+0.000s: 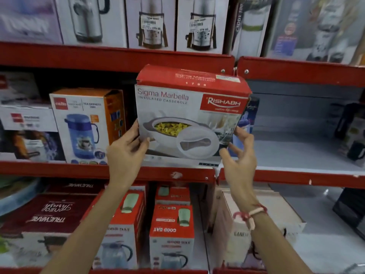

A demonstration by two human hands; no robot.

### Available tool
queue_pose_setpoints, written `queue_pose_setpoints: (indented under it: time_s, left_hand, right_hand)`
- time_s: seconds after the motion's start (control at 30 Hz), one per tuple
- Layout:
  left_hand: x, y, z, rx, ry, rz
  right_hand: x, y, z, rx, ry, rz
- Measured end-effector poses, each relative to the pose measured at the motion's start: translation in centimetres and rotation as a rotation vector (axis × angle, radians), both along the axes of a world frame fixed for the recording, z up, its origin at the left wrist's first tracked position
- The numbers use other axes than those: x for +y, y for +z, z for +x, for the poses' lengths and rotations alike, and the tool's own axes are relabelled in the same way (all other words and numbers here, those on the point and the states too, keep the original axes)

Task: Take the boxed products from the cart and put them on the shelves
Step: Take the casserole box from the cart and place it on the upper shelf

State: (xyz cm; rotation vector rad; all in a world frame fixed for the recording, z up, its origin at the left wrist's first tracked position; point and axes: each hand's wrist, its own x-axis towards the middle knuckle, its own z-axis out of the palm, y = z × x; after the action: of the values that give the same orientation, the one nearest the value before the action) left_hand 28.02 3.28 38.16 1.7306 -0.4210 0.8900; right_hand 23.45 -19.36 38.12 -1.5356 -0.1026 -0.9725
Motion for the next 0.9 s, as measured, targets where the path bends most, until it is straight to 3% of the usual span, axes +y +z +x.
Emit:
queue_pose_setpoints:
  time_s: [0.3,0.7,0.9]
  left_hand:
    - [0.7,-2.7,3.3,-0.009,0.091,0.065]
    - [1.6,-3.3,6.6,0.246,0.174,0.218]
    - [2.3,-3.8,7.3,0.28,0.176,0.295]
  right_hand:
    - [0.6,-2.2,4.1,0.023,-0.043,0.049]
    - [0.8,-3.3,7.6,0.28,-0.046,-0.159]
    - [0.2,-3.4,7.8,0.353,-0.016,-0.224]
